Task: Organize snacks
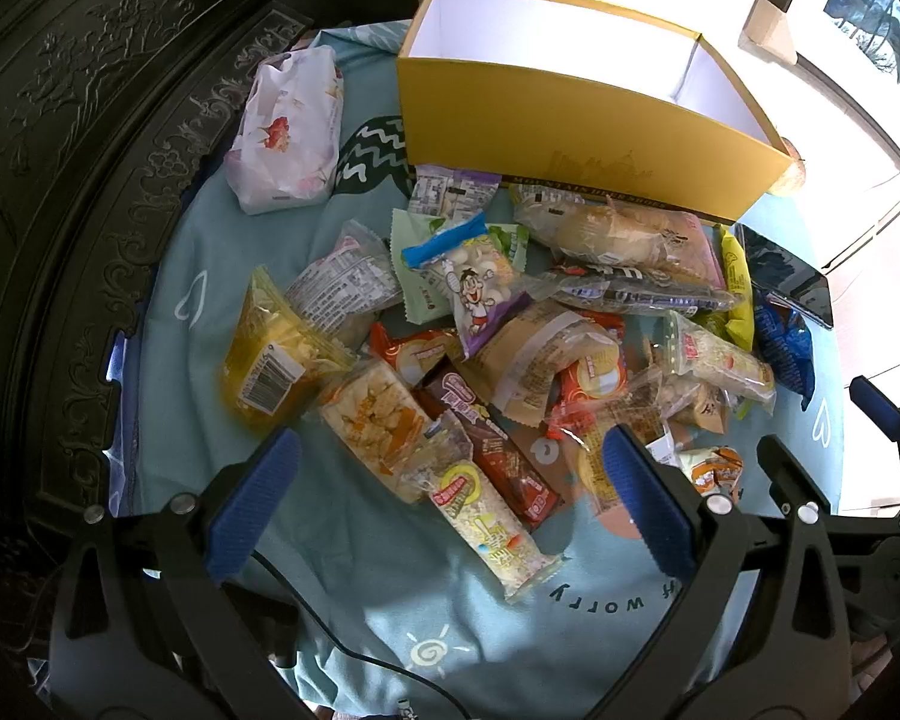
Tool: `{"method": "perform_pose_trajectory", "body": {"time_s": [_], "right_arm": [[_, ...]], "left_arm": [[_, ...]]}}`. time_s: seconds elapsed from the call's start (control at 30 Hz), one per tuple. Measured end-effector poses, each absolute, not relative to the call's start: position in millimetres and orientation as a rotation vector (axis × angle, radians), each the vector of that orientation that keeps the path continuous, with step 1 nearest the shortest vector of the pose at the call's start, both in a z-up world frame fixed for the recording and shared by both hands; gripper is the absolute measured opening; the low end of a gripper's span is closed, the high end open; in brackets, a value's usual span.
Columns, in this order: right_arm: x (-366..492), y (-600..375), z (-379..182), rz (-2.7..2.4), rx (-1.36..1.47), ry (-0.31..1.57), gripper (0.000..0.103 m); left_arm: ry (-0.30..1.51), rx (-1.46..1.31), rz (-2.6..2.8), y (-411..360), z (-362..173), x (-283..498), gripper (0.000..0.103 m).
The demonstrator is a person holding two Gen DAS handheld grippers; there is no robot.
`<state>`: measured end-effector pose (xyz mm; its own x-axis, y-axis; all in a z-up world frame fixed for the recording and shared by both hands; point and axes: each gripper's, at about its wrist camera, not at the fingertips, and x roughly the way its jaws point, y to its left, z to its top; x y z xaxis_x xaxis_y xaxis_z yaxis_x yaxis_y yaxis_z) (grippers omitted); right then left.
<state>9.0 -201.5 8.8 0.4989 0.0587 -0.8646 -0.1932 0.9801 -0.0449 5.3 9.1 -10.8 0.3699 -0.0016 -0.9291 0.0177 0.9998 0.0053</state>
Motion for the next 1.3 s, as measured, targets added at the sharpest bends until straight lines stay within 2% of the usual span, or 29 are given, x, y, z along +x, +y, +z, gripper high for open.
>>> {"method": "perform_pose_trajectory", "body": {"time_s": [1.3], "right_arm": [[9.0,-201.6,5.7,0.154,-0.139,1.045,0.102]], "left_arm": [[1.198,0.013,-0.010,14.4,-12.8,5.2,0.101]]}}
